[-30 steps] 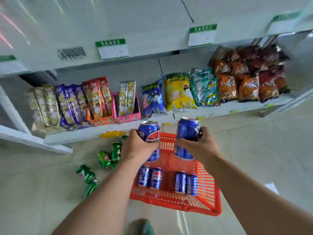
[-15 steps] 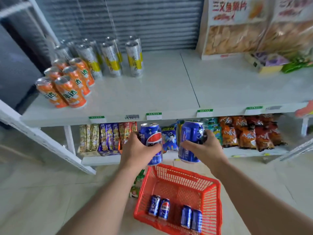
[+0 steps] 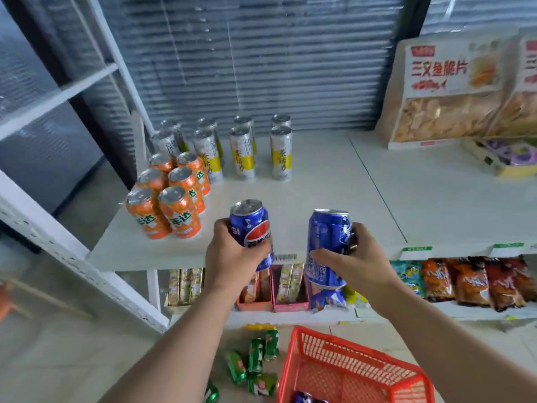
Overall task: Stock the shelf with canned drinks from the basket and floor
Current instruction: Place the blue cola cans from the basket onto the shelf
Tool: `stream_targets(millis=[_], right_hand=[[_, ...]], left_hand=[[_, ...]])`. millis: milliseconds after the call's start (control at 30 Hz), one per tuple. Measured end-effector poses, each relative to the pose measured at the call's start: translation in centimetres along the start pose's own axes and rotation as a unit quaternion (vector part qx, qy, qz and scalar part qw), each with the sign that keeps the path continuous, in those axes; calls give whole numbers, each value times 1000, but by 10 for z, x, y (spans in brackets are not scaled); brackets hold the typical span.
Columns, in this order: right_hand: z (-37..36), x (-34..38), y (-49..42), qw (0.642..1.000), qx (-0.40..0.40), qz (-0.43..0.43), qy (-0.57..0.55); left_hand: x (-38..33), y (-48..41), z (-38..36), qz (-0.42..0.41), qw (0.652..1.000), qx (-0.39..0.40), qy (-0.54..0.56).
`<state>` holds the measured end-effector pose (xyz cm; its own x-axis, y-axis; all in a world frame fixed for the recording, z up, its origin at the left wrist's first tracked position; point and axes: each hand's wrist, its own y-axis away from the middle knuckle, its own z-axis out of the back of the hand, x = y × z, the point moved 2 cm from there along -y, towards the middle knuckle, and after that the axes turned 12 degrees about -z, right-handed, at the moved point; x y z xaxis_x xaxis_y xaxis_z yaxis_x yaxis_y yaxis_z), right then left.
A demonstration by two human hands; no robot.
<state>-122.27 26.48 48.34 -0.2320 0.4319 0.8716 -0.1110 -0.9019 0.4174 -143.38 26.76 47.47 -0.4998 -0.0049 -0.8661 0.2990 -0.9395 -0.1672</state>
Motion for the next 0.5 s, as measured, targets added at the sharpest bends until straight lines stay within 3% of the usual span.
stream_targets(millis=[500], right_hand=[[-85, 14, -84, 992, -105, 57, -31]], left_hand=[[86, -103, -2, -113, 992, 40, 35]])
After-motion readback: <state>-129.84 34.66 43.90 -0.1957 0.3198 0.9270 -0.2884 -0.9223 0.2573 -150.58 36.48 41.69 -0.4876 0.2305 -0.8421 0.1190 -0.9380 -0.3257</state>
